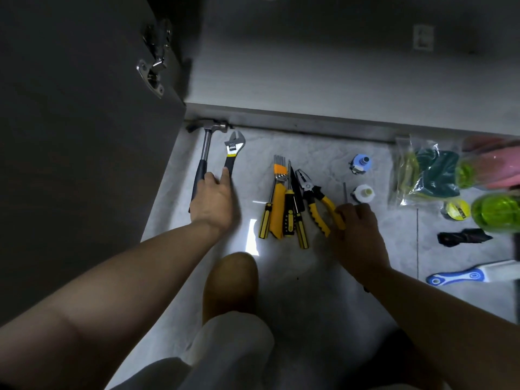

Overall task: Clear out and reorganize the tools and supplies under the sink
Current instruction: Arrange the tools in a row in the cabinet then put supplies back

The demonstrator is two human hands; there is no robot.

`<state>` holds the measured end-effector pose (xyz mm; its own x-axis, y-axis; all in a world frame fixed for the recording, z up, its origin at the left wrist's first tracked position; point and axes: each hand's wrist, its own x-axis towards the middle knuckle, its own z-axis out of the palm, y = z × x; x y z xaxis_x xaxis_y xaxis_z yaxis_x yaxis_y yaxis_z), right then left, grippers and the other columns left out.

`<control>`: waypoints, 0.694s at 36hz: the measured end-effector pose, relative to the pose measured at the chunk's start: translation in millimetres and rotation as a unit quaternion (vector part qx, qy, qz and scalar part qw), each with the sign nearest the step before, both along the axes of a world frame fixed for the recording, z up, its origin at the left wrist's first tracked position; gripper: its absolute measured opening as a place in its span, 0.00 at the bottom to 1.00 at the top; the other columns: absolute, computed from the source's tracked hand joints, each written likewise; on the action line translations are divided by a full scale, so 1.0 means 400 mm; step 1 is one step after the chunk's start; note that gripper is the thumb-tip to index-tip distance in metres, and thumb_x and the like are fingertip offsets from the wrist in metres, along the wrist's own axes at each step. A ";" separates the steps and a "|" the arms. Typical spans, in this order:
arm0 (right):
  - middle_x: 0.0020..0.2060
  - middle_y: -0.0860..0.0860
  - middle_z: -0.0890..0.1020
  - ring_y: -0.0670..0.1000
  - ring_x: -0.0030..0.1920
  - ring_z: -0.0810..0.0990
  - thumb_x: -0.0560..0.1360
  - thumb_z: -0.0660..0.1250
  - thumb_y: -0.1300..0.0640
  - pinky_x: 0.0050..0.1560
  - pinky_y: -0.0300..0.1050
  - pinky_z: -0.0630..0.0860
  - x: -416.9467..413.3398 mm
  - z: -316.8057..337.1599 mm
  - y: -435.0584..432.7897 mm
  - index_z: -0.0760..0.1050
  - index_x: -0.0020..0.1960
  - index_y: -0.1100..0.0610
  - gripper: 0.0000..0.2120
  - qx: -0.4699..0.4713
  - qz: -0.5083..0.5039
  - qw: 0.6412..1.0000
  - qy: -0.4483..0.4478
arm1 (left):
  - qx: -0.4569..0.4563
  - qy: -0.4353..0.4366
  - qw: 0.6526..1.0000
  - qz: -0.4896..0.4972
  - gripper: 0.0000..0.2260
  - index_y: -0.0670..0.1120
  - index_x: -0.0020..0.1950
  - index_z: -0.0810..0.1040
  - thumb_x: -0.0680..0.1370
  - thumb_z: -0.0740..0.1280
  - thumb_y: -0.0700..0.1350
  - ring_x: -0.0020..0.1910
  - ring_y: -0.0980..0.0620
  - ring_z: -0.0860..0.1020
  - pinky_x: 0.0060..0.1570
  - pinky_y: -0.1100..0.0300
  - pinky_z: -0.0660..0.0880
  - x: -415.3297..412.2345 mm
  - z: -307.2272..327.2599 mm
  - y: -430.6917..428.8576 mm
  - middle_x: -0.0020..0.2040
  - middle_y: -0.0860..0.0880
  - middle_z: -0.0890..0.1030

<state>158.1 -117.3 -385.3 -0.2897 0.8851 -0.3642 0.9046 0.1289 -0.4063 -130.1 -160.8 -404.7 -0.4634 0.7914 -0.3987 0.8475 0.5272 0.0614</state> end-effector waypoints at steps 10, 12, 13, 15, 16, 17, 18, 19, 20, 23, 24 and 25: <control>0.61 0.58 0.72 0.60 0.62 0.73 0.74 0.69 0.43 0.50 0.57 0.79 -0.082 -0.004 0.056 0.65 0.66 0.58 0.28 0.005 0.055 0.995 -0.086 | 0.059 -0.248 0.967 -0.024 0.31 0.56 0.78 0.58 0.79 0.69 0.54 0.59 0.41 0.77 0.56 0.43 0.79 0.125 0.018 -0.020 0.65 0.45 0.68; 0.62 0.59 0.72 0.60 0.62 0.73 0.76 0.67 0.42 0.51 0.56 0.79 -0.090 -0.007 0.060 0.65 0.67 0.59 0.28 0.018 0.073 0.991 -0.112 | 0.024 -0.272 0.962 -0.026 0.38 0.57 0.81 0.53 0.77 0.71 0.56 0.61 0.41 0.76 0.59 0.43 0.78 0.151 0.011 -0.009 0.65 0.45 0.68; 0.62 0.59 0.71 0.60 0.62 0.73 0.77 0.66 0.41 0.51 0.56 0.79 -0.093 -0.007 0.061 0.66 0.67 0.60 0.28 0.019 0.074 0.990 -0.119 | 0.014 -0.272 0.962 -0.027 0.41 0.57 0.82 0.52 0.77 0.73 0.56 0.61 0.40 0.76 0.59 0.43 0.78 0.160 0.009 -0.004 0.64 0.45 0.67; 0.61 0.60 0.72 0.60 0.61 0.73 0.77 0.66 0.41 0.51 0.55 0.78 -0.093 -0.007 0.064 0.67 0.65 0.61 0.28 0.013 0.061 0.991 -0.115 | 0.002 -0.260 0.965 -0.031 0.44 0.57 0.82 0.49 0.76 0.74 0.54 0.60 0.39 0.77 0.57 0.43 0.79 0.173 0.005 0.006 0.64 0.45 0.66; 0.60 0.60 0.72 0.60 0.61 0.74 0.76 0.66 0.40 0.52 0.56 0.78 -0.091 -0.007 0.066 0.68 0.64 0.61 0.28 0.003 0.051 0.993 -0.110 | 0.001 -0.256 0.966 -0.033 0.44 0.56 0.82 0.49 0.75 0.75 0.53 0.60 0.40 0.77 0.57 0.43 0.79 0.177 0.000 0.010 0.64 0.45 0.66; 0.60 0.60 0.73 0.60 0.60 0.74 0.76 0.67 0.40 0.53 0.56 0.78 -0.088 -0.006 0.068 0.69 0.63 0.61 0.28 -0.015 0.037 0.994 -0.104 | 0.002 -0.255 0.966 -0.034 0.44 0.56 0.82 0.49 0.75 0.75 0.53 0.60 0.40 0.77 0.57 0.43 0.79 0.180 -0.002 0.015 0.64 0.45 0.65; 0.59 0.59 0.74 0.60 0.59 0.75 0.75 0.68 0.40 0.54 0.56 0.79 -0.082 -0.007 0.070 0.70 0.62 0.61 0.28 -0.037 0.019 0.995 -0.096 | 0.002 -0.259 0.965 -0.033 0.45 0.56 0.83 0.49 0.75 0.75 0.53 0.60 0.41 0.76 0.57 0.43 0.79 0.183 -0.005 0.019 0.64 0.45 0.65; 0.58 0.59 0.75 0.60 0.58 0.76 0.74 0.69 0.41 0.54 0.56 0.79 -0.074 -0.007 0.073 0.70 0.62 0.61 0.28 -0.062 -0.004 0.995 -0.084 | 0.003 -0.263 0.964 -0.034 0.45 0.55 0.83 0.49 0.75 0.75 0.53 0.60 0.41 0.76 0.57 0.43 0.79 0.187 -0.007 0.024 0.64 0.45 0.65; 0.57 0.59 0.77 0.60 0.57 0.78 0.73 0.71 0.42 0.54 0.56 0.79 -0.064 -0.006 0.077 0.72 0.61 0.61 0.27 -0.089 -0.030 0.993 -0.068 | 0.005 -0.267 0.963 -0.038 0.45 0.55 0.83 0.49 0.75 0.75 0.53 0.60 0.41 0.75 0.58 0.43 0.79 0.192 -0.009 0.029 0.64 0.45 0.65; 0.48 0.56 0.81 0.56 0.48 0.82 0.71 0.73 0.47 0.50 0.54 0.81 -0.035 -0.006 0.089 0.77 0.52 0.60 0.18 -0.152 -0.091 0.984 0.007 | 0.018 -0.283 0.957 -0.065 0.43 0.54 0.83 0.50 0.76 0.74 0.52 0.62 0.40 0.73 0.60 0.43 0.77 0.220 -0.012 0.038 0.65 0.44 0.65; 0.43 0.55 0.82 0.54 0.44 0.82 0.71 0.74 0.47 0.47 0.52 0.82 -0.028 -0.005 0.091 0.78 0.49 0.59 0.16 -0.155 -0.099 0.983 0.030 | 0.023 -0.292 0.953 -0.074 0.42 0.54 0.83 0.51 0.77 0.73 0.51 0.63 0.40 0.73 0.61 0.43 0.76 0.232 -0.014 0.041 0.65 0.44 0.65; 0.40 0.54 0.82 0.52 0.41 0.82 0.71 0.74 0.47 0.43 0.50 0.81 -0.024 -0.002 0.092 0.79 0.45 0.59 0.14 -0.150 -0.101 0.982 0.046 | 0.024 -0.301 0.950 -0.081 0.42 0.53 0.83 0.52 0.77 0.73 0.50 0.63 0.40 0.73 0.61 0.43 0.76 0.244 -0.016 0.046 0.65 0.44 0.65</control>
<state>148.7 -80.7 -386.0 -0.1636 0.7847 -0.5979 0.8573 -0.1868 -0.4797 -32.3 -142.5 -411.0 -0.0330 0.8572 -0.5139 0.7211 0.3765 0.5816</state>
